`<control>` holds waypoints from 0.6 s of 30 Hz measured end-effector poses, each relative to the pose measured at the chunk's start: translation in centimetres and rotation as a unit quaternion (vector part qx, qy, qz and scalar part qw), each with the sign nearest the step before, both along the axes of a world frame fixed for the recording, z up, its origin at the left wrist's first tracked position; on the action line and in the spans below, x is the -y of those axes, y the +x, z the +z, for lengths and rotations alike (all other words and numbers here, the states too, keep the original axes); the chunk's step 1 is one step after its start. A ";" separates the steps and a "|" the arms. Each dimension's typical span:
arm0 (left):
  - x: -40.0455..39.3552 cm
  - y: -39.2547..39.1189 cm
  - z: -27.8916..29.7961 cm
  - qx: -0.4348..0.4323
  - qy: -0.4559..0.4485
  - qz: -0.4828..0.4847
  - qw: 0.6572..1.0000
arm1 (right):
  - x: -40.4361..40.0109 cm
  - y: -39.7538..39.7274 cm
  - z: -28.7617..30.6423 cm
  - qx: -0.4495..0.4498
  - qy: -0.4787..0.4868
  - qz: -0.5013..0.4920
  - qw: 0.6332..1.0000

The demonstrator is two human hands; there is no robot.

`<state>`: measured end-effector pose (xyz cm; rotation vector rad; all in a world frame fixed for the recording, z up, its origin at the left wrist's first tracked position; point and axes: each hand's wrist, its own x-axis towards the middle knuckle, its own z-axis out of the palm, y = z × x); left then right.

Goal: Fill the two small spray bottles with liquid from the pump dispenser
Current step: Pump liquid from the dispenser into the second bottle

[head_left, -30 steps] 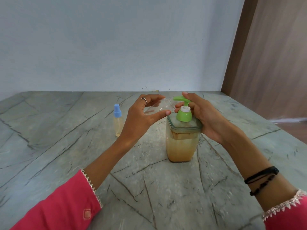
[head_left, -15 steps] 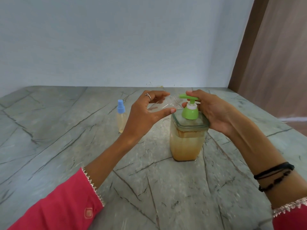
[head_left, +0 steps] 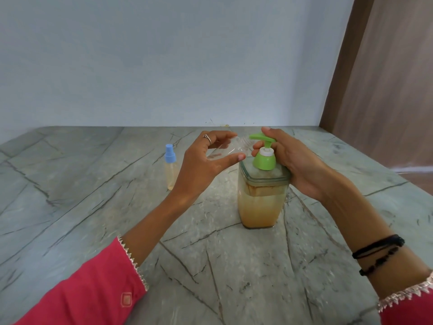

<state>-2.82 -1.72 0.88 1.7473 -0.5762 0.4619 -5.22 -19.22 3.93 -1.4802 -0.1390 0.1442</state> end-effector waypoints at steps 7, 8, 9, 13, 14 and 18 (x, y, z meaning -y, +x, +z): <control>0.0 -0.1 0.1 0.003 0.007 0.003 1.000 | 0.3 0.4 0.3 -0.028 0.020 0.009 0.999; 0.0 -0.1 0.1 0.003 0.009 0.004 1.000 | 0.3 0.5 0.3 -0.029 0.019 0.006 0.999; 0.0 -0.1 0.0 0.002 0.011 0.005 1.000 | 0.3 0.7 0.3 -0.029 0.017 -0.002 0.999; 0.1 0.0 -0.1 -0.009 0.007 0.007 1.000 | 0.2 1.1 0.3 -0.011 -0.003 -0.046 0.999; 0.0 0.0 -0.1 -0.010 0.007 0.007 1.000 | 0.2 1.1 0.3 -0.006 -0.002 -0.047 0.999; 0.0 0.0 -0.1 -0.009 0.006 0.005 1.000 | 0.2 0.7 -0.6 0.033 -0.002 -0.046 0.998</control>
